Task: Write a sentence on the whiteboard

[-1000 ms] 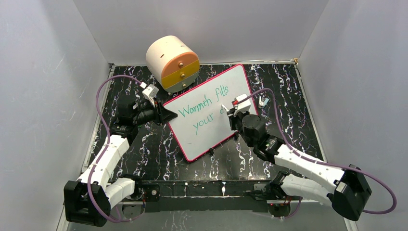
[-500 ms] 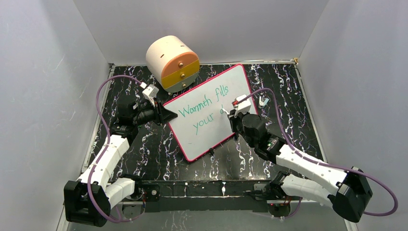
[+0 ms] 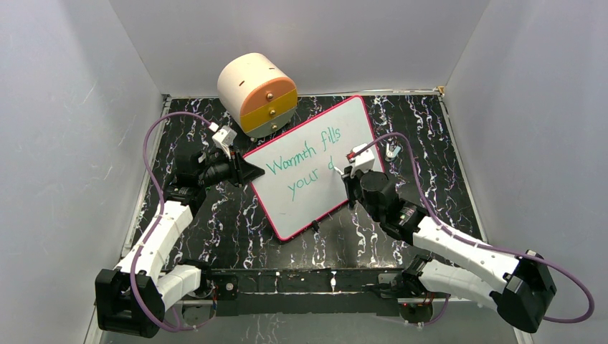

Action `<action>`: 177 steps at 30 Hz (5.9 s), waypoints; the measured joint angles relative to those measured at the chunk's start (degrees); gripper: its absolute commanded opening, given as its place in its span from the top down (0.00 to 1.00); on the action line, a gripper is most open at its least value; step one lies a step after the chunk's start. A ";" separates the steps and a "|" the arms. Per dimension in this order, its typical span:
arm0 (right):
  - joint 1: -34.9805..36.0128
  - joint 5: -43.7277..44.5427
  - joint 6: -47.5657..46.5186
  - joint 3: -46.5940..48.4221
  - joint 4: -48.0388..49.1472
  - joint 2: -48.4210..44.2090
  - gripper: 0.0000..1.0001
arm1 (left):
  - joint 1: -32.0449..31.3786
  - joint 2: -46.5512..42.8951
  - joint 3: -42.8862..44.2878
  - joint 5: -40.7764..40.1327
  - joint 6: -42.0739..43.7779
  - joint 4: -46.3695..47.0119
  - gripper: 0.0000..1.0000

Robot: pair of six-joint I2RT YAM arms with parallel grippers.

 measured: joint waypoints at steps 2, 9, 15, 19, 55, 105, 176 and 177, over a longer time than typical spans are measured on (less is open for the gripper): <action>0.00 0.59 -0.02 -0.28 -0.22 -0.15 1.00 | 0.00 0.00 0.00 -0.02 -0.02 0.00 1.00; 0.00 1.53 -0.04 -1.90 -0.20 -2.08 1.00 | -0.02 0.00 0.00 0.00 0.00 -0.02 1.00; -0.04 1.55 -0.33 -2.10 2.12 -4.11 1.00 | -0.02 0.00 0.00 0.00 0.00 -0.02 1.00; -0.31 1.51 -0.74 -2.10 3.78 -3.19 1.00 | -0.02 0.00 0.00 0.00 0.00 -0.02 1.00; -3.37 -3.85 -1.75 -2.10 7.74 -0.07 1.00 | -0.02 0.09 0.00 -0.02 -0.02 -0.04 1.00; -3.78 -1.09 -1.75 -2.10 6.82 -0.37 1.00 | -0.02 0.11 0.02 0.13 0.13 -0.04 1.00; -6.34 -3.19 -1.38 -2.97 8.72 -0.46 1.00 | -0.02 0.11 0.11 0.13 0.31 -0.17 1.00; -6.38 -3.21 -1.36 -2.97 8.81 -0.35 1.00 | -0.02 0.11 0.11 0.13 0.31 -0.20 1.00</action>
